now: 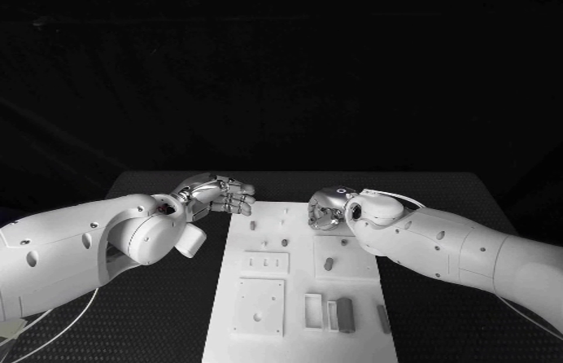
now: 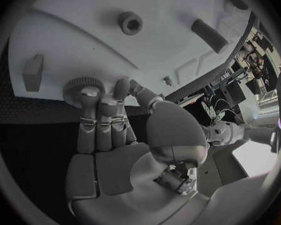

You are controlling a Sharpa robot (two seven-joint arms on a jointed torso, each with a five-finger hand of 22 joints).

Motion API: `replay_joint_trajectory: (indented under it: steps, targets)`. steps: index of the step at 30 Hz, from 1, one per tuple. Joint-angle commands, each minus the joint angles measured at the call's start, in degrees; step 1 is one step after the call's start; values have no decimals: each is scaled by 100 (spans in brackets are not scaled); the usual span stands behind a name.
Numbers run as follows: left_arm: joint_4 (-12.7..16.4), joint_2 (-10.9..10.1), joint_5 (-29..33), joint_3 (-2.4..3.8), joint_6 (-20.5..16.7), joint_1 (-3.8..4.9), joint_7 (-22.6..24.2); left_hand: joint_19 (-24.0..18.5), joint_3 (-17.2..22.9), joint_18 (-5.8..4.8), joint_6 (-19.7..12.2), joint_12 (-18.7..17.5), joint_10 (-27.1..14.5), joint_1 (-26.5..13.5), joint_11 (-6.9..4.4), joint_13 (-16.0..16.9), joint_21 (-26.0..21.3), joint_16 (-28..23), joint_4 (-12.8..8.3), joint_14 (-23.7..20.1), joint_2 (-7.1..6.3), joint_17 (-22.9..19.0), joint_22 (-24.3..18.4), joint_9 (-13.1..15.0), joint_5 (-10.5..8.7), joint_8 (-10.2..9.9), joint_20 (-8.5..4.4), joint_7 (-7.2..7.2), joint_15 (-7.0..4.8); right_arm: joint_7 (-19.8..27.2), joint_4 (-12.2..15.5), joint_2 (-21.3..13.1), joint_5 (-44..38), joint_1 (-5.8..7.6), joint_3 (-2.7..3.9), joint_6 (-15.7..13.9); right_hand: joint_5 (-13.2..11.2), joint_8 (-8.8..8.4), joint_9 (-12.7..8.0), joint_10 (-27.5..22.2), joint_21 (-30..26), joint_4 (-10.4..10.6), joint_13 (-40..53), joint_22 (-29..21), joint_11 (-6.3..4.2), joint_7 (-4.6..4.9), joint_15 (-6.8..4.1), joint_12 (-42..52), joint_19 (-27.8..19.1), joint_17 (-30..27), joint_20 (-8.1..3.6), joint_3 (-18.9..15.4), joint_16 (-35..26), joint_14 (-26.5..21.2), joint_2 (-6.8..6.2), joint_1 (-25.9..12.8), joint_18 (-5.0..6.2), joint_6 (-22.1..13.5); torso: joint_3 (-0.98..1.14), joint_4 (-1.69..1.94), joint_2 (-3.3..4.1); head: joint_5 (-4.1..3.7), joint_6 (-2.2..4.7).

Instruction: Assemble the parts on the task board

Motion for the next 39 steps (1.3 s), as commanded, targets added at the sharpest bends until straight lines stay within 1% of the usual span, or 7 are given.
replay_joint_trajectory:
  steps: [1,11,14,23,28,33,39]
  targets:
    - [7,11,-20,6,87,12,43,3,-16,-95,38,-19,22,-37,1,2,-23,-27,9,0,-37,8,-9,-8,21,-32,0,70,1,-61,-21,-4,-163,-46,-28,168,-14,41,13,7,67,-50,27,144,-49,-7,-51,33,-7,19,-33,15,53,-11,94,9,244,73,5,-5,6,-7,2]
    - [12,-5,-20,6,79,12,42,4,-17,-95,37,-23,24,-39,1,2,-25,-30,9,1,-38,10,-9,-8,20,-34,0,71,1,-86,0,-20,-336,-46,-28,-61,-14,129,75,54,221,-128,129,140,-104,-65,-98,84,-26,62,-52,48,163,1,145,79,244,282,7,3,14,-14,13]
    - [18,-5,-20,6,80,12,44,4,-17,-95,37,-24,24,-39,1,2,-26,-31,9,1,-39,10,-9,-8,20,-35,0,71,1,-88,25,-22,-464,-46,-28,-237,-14,153,95,71,253,-127,146,139,-117,-80,-110,92,-25,67,-53,48,183,10,149,87,244,334,6,2,14,-11,20]
    - [13,-12,-17,6,29,12,53,6,-17,-95,36,-31,26,-41,2,2,-29,-36,8,3,-42,13,-10,-9,20,-38,0,72,1,-236,302,-122,-784,-44,-27,-1045,-15,171,134,169,354,-127,191,132,-145,-108,-134,119,6,88,-63,37,267,74,102,109,244,406,7,1,18,-13,61]
    - [15,-20,-13,6,24,12,56,7,-17,-95,30,-40,21,-40,4,0,-33,-41,5,5,-46,15,-11,-10,21,-44,0,73,1,-328,390,-122,-888,-19,-25,-1290,-15,169,140,193,380,-118,201,131,-147,-111,-136,123,18,93,-63,29,286,86,60,97,244,418,2,2,22,-13,96]
    - [15,-21,-12,6,21,12,56,8,-16,-95,29,-43,22,-38,5,0,-34,-43,4,6,-45,16,-11,-10,21,-46,-1,72,1,-422,432,-75,-1004,21,-24,-1497,-14,171,146,211,398,-119,206,130,-150,-114,-138,125,27,96,-66,33,299,93,41,103,244,431,9,3,28,-9,119]
    - [12,-18,-12,6,16,12,55,9,-15,-95,29,-46,23,-38,5,0,-35,-45,4,7,-46,17,-11,-10,21,-47,0,72,1,-557,307,140,-1065,27,-23,-1630,-15,170,151,224,414,-109,210,129,-151,-115,-139,123,34,98,-66,34,310,97,32,96,244,443,6,5,27,-13,163]
